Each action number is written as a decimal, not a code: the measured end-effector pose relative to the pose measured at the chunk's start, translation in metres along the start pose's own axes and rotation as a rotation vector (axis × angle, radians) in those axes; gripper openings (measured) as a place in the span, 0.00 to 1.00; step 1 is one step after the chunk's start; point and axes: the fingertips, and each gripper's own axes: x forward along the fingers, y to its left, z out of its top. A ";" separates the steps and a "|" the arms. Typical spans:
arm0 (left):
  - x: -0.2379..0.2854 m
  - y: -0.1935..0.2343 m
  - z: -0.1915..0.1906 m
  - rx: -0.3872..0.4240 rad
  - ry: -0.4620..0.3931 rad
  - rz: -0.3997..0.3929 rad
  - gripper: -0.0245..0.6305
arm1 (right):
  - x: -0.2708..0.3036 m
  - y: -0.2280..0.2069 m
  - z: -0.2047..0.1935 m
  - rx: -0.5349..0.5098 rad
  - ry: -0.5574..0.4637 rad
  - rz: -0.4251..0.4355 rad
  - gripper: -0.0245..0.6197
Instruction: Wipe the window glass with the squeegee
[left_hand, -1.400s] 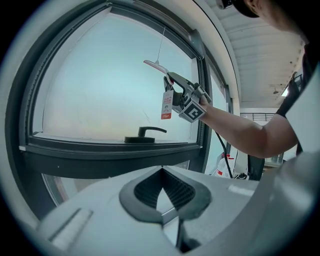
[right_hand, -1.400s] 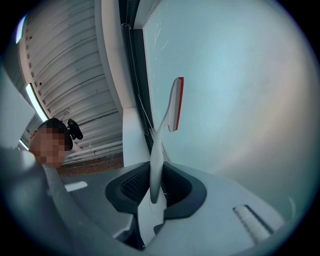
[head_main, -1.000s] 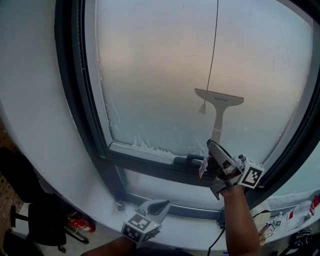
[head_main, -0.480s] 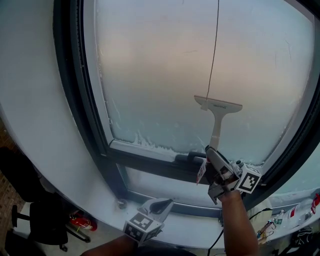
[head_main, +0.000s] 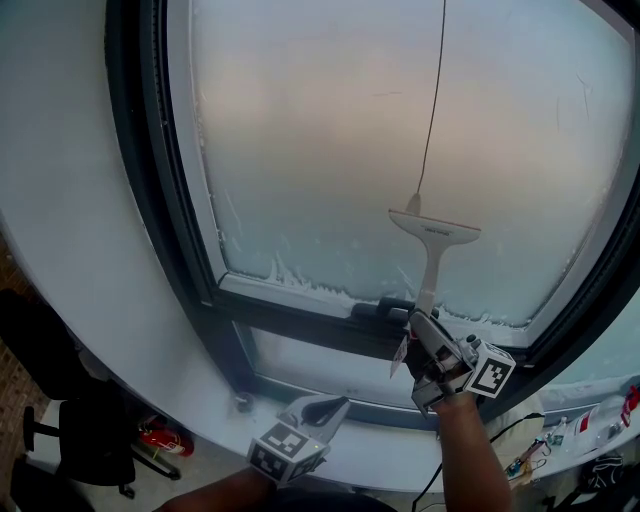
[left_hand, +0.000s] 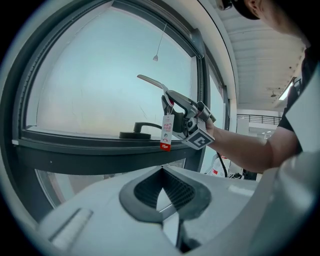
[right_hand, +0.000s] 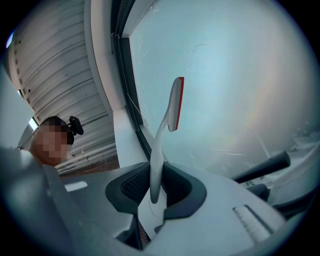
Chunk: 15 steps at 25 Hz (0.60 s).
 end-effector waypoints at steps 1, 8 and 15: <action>0.000 0.000 0.000 0.000 0.001 0.000 0.04 | -0.002 -0.002 -0.003 0.006 0.002 -0.002 0.18; 0.002 0.002 0.001 0.011 -0.006 -0.006 0.04 | -0.022 -0.019 -0.029 0.065 0.001 -0.025 0.18; 0.005 0.002 -0.002 0.002 0.005 -0.002 0.04 | -0.035 -0.027 -0.051 0.111 -0.011 -0.058 0.18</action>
